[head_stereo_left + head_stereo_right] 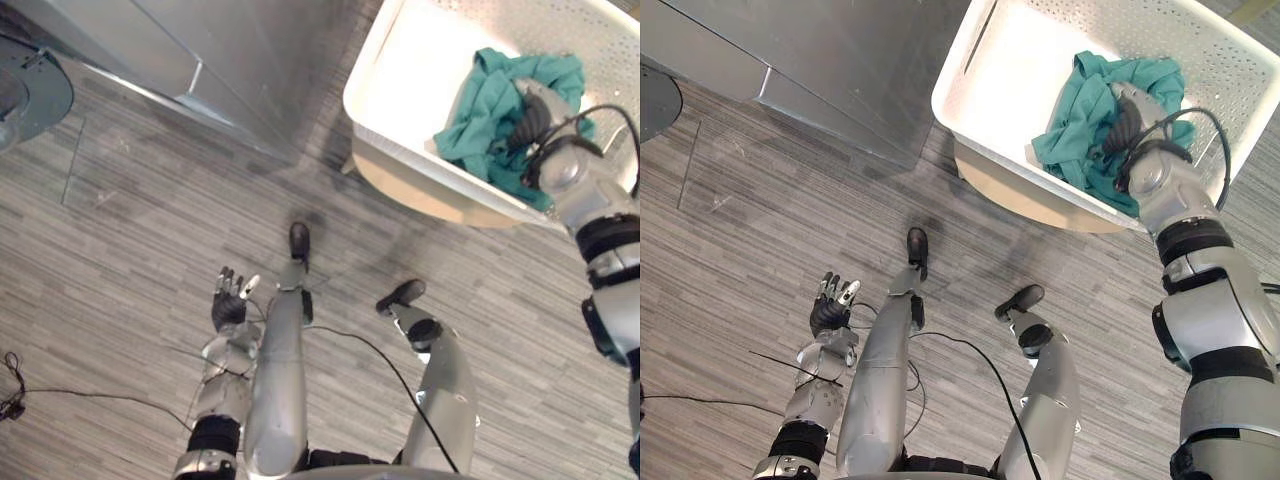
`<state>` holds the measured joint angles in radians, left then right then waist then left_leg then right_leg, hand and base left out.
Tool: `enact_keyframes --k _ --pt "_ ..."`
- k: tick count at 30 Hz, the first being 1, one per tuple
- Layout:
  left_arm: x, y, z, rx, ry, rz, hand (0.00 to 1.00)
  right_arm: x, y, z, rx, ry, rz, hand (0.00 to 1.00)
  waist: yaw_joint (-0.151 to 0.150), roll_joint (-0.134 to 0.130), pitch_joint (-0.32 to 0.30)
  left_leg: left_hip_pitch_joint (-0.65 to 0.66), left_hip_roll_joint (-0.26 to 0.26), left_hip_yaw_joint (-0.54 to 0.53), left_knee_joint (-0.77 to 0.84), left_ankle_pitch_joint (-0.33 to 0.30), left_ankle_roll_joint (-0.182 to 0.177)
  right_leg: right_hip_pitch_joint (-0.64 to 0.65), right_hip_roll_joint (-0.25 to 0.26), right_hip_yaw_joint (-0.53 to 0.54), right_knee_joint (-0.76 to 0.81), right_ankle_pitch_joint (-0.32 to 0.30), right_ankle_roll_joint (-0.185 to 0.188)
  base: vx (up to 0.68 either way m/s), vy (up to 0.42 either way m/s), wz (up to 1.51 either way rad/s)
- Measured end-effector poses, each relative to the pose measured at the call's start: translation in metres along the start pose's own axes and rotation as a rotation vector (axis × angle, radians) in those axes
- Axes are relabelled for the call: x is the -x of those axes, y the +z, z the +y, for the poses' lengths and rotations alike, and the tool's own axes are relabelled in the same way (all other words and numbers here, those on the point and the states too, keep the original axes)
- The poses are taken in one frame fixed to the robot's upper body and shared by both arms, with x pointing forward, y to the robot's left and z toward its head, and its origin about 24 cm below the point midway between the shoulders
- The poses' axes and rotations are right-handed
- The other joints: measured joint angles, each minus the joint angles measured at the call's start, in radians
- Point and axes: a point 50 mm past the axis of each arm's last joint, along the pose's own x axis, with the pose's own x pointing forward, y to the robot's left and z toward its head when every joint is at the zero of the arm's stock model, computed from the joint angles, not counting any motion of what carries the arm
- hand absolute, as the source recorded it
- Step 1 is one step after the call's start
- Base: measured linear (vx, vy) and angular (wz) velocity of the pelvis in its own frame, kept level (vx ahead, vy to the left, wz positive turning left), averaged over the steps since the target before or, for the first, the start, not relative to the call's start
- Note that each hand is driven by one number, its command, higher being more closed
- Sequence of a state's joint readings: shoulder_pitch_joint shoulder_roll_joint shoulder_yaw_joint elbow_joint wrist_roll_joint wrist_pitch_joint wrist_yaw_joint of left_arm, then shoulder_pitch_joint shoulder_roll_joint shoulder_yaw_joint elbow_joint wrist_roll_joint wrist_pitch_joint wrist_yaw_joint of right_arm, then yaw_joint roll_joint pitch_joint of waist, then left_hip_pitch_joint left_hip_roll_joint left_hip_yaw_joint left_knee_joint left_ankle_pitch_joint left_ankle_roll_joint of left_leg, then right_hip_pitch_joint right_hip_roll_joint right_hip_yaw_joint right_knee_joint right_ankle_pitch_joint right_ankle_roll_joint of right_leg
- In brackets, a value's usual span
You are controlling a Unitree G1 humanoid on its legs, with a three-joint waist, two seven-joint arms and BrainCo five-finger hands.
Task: Pick up the laundry basket with both hands and put the clothes into the washing machine.
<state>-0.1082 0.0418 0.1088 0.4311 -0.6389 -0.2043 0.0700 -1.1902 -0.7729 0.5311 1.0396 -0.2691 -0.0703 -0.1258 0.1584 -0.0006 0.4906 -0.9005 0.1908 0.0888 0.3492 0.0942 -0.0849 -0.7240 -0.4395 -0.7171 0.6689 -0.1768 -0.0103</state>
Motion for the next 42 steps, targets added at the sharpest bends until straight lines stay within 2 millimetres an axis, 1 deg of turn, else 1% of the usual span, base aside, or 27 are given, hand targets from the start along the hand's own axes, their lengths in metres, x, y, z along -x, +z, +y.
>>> enact_keyframes --k 5,9,10,12,14,17,20,21,22,23,26,27,28,29,30,31,32,33,34,35,36,38,40,41,42 --pt "0.002 0.003 -0.013 0.027 -0.051 -0.020 0.00 0.000 -0.001 0.001 -0.025 -0.002 0.014 1.00 0.019 0.000 0.000 0.002 0.004 0.003 0.013 0.012 -0.001 -0.002 -0.014 -0.002 0.040 -0.025 -0.006 0.06 -0.096 0.08" --pt "0.004 0.009 -0.021 0.043 -0.080 -0.049 0.00 0.000 0.003 0.009 -0.048 0.009 0.011 1.00 0.020 0.000 0.000 -0.001 0.015 0.005 0.059 0.015 0.003 0.005 -0.018 0.003 0.066 -0.028 -0.010 0.07 -0.101 -0.01" --pt "0.005 0.011 -0.024 0.046 -0.087 -0.060 0.00 0.000 0.002 0.011 -0.051 0.006 0.013 1.00 0.019 0.000 0.000 -0.001 0.020 0.007 0.075 0.012 0.006 0.008 -0.018 0.006 0.073 -0.030 -0.013 0.05 -0.114 -0.03" --pt "0.006 0.016 -0.025 0.024 -0.084 -0.084 0.00 0.003 0.004 0.021 -0.082 -0.008 0.019 1.00 0.017 0.000 0.000 0.002 0.039 0.014 0.130 -0.006 0.021 0.035 -0.017 0.005 0.097 -0.046 -0.017 0.03 -0.136 -0.01" --pt "0.007 0.016 -0.025 0.012 -0.082 -0.089 0.00 0.005 0.005 0.024 -0.113 -0.025 0.011 1.00 0.015 0.000 0.000 0.018 0.049 0.018 0.160 -0.026 0.025 0.059 -0.017 0.009 0.112 -0.064 -0.018 0.01 -0.132 0.01" --pt "0.015 0.013 -0.017 -0.050 -0.050 -0.089 0.00 0.009 0.015 0.018 -0.211 -0.110 -0.037 1.00 0.009 0.000 0.000 0.077 0.066 0.036 0.181 -0.045 0.026 0.110 -0.009 0.028 0.118 -0.080 -0.009 -0.03 -0.121 -0.08" --pt "0.023 0.011 -0.006 -0.119 -0.017 -0.087 0.00 0.012 0.030 0.006 -0.338 -0.209 -0.103 1.00 -0.011 -0.002 -0.002 0.173 0.075 0.061 0.146 -0.053 0.024 0.188 0.007 0.037 0.089 -0.084 0.002 -0.07 -0.095 -0.06" --pt "0.024 0.011 -0.005 -0.127 -0.018 -0.086 0.00 0.014 0.030 0.003 -0.358 -0.232 -0.109 1.00 -0.013 -0.002 -0.002 0.197 0.076 0.070 0.131 -0.052 0.023 0.206 0.010 0.037 0.076 -0.083 0.004 -0.06 -0.111 0.01" --pt "0.026 0.011 -0.007 -0.165 -0.035 -0.090 0.00 0.019 0.029 -0.004 -0.412 -0.276 -0.123 1.00 -0.014 -0.002 -0.002 0.258 0.085 0.108 0.084 -0.049 0.020 0.250 0.018 0.035 0.042 -0.074 0.018 -0.03 -0.094 0.02" --pt "0.027 0.012 -0.008 -0.179 -0.044 -0.094 0.00 0.021 0.029 -0.007 -0.432 -0.294 -0.129 1.00 -0.014 -0.003 -0.003 0.282 0.087 0.120 0.066 -0.049 0.020 0.268 0.020 0.032 0.028 -0.071 0.024 -0.02 -0.091 0.03" --pt "0.035 0.007 -0.012 -0.294 -0.095 -0.089 0.00 0.036 0.028 -0.021 -0.510 -0.391 -0.183 1.00 -0.016 -0.003 -0.010 0.400 0.074 0.160 -0.007 -0.040 0.011 0.357 0.029 0.030 -0.040 -0.040 0.048 0.04 -0.065 -0.01" --pt "0.038 0.006 -0.011 -0.315 -0.103 -0.088 0.00 0.039 0.027 -0.023 -0.523 -0.406 -0.191 1.00 -0.017 -0.003 -0.017 0.416 0.071 0.160 -0.018 -0.033 0.011 0.373 0.035 0.030 -0.054 -0.029 0.052 0.06 -0.040 -0.07" --pt "0.043 0.001 -0.011 -0.358 -0.122 -0.068 0.00 0.045 0.024 -0.022 -0.546 -0.428 -0.191 1.00 -0.021 -0.004 -0.050 0.435 0.068 0.160 -0.031 -0.022 0.011 0.393 0.046 0.029 -0.083 -0.014 0.052 0.10 -0.027 -0.12" --pt "0.049 -0.006 -0.010 -0.394 -0.146 -0.039 0.00 0.048 0.018 -0.017 -0.566 -0.435 -0.168 1.00 -0.026 -0.007 -0.089 0.456 0.062 0.160 -0.044 -0.019 0.009 0.415 0.057 0.032 -0.115 -0.002 0.064 0.12 -0.021 -0.11" --pt "0.051 -0.008 -0.010 -0.412 -0.159 -0.030 0.00 0.049 0.014 -0.016 -0.568 -0.439 -0.154 1.00 -0.029 -0.008 -0.102 0.472 0.055 0.160 -0.052 -0.017 0.007 0.432 0.059 0.033 -0.130 0.004 0.069 0.17 -0.023 -0.01" --pt "0.056 -0.012 -0.013 -0.440 -0.209 -0.012 0.00 0.051 0.007 -0.015 -0.565 -0.446 -0.131 1.00 -0.038 -0.008 -0.123 0.507 0.048 0.161 -0.072 -0.014 0.012 0.467 0.063 0.033 -0.162 0.020 0.070 0.13 -0.014 0.01" --pt "0.060 -0.013 -0.019 -0.441 -0.249 -0.011 0.00 0.053 0.001 -0.014 -0.566 -0.452 -0.112 1.00 -0.039 -0.007 -0.144 0.524 0.042 0.163 -0.077 -0.014 0.012 0.487 0.074 0.036 -0.191 0.034 0.076 0.15 0.003 -0.07" --pt "0.064 -0.012 -0.025 -0.438 -0.292 -0.015 0.00 0.056 -0.006 -0.012 -0.567 -0.456 -0.089 1.00 -0.040 -0.007 -0.174 0.546 0.037 0.165 -0.092 -0.015 0.014 0.512 0.091 0.038 -0.234 0.056 0.078 0.12 0.013 -0.12" --pt "0.066 -0.012 -0.029 -0.438 -0.317 -0.017 0.00 0.057 -0.009 -0.012 -0.569 -0.458 -0.079 1.00 -0.043 -0.006 -0.186 0.557 0.034 0.167 -0.101 -0.016 0.015 0.526 0.098 0.037 -0.255 0.065 0.082 0.18 0.043 -0.12" --pt "0.067 -0.008 -0.037 -0.436 -0.369 -0.037 0.00 0.059 -0.014 -0.012 -0.574 -0.464 -0.066 1.00 -0.049 -0.005 -0.206 0.577 0.032 0.170 -0.109 -0.018 0.018 0.550 0.110 0.038 -0.293 0.087 0.083 0.17 0.039 -0.11" --pt "0.069 -0.003 -0.046 -0.427 -0.420 -0.063 0.00 0.059 -0.014 -0.012 -0.576 -0.463 -0.069 1.00 -0.061 -0.007 -0.219 0.598 0.029 0.171 -0.119 -0.020 0.020 0.576 0.121 0.041 -0.330 0.103 0.089 0.16 0.042 -0.11" --pt "0.069 0.004 -0.057 -0.420 -0.479 -0.098 0.00 0.061 -0.011 -0.014 -0.576 -0.464 -0.084 1.00 -0.072 -0.007 -0.238 0.629 0.023 0.181 -0.144 -0.020 0.020 0.601 0.132 0.047 -0.375 0.124 0.096 0.08 0.026 -0.18" --pt "0.071 0.013 -0.076 -0.381 -0.565 -0.149 0.00 0.062 -0.005 -0.017 -0.578 -0.447 -0.136 1.00 -0.082 -0.004 -0.267 0.675 0.017 0.211 -0.173 -0.020 0.020 0.630 0.147 0.074 -0.432 0.154 0.103 0.10 0.034 -0.34" --pt "0.071 0.016 -0.082 -0.370 -0.590 -0.164 0.00 0.062 -0.002 -0.018 -0.580 -0.446 -0.151 1.00 -0.086 -0.005 -0.270 0.684 0.016 0.216 -0.177 -0.021 0.021 0.635 0.150 0.080 -0.444 0.160 0.104 0.07 0.031 -0.35" --pt "0.070 0.019 -0.094 -0.346 -0.638 -0.186 0.00 0.063 0.001 -0.020 -0.586 -0.446 -0.175 1.00 -0.089 -0.004 -0.282 0.692 0.017 0.221 -0.179 -0.027 0.017 0.638 0.158 0.095 -0.463 0.170 0.107 0.03 0.016 -0.37"
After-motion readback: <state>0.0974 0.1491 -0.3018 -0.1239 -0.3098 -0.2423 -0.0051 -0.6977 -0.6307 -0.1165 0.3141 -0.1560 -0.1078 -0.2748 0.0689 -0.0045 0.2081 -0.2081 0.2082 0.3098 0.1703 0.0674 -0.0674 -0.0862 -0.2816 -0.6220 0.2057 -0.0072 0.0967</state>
